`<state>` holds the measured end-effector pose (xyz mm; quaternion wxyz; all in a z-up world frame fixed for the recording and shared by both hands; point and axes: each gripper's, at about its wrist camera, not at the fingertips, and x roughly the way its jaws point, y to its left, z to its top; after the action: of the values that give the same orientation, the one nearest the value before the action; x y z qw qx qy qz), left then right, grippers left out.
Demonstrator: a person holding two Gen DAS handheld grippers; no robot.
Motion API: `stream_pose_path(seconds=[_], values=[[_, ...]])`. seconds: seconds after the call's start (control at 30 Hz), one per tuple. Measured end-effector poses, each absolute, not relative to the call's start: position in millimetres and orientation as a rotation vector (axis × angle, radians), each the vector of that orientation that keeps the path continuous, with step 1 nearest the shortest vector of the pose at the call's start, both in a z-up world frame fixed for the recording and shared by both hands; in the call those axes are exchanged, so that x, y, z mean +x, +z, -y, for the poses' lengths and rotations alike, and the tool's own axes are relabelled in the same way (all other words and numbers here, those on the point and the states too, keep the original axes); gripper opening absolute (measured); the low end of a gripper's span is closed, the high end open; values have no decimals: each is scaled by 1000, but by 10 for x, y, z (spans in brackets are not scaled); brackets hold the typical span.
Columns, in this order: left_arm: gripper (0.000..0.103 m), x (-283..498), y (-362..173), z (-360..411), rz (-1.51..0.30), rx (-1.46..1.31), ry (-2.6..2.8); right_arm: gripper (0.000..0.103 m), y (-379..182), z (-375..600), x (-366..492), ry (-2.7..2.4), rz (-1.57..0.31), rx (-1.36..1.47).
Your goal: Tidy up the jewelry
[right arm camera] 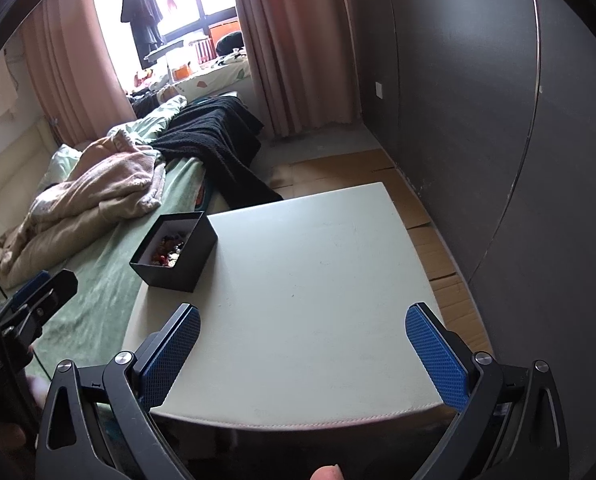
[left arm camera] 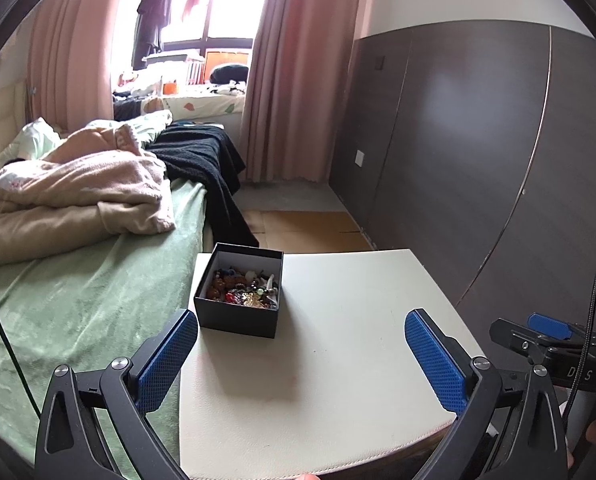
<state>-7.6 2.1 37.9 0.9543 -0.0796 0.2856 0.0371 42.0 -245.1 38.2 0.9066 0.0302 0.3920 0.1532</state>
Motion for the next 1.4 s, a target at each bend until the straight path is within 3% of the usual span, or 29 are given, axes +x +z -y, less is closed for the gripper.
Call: stream_pose_path(seconds=[1.4], values=[[103, -77, 411, 35, -582, -157, 91, 103, 424, 2516, 392, 319, -820, 96]])
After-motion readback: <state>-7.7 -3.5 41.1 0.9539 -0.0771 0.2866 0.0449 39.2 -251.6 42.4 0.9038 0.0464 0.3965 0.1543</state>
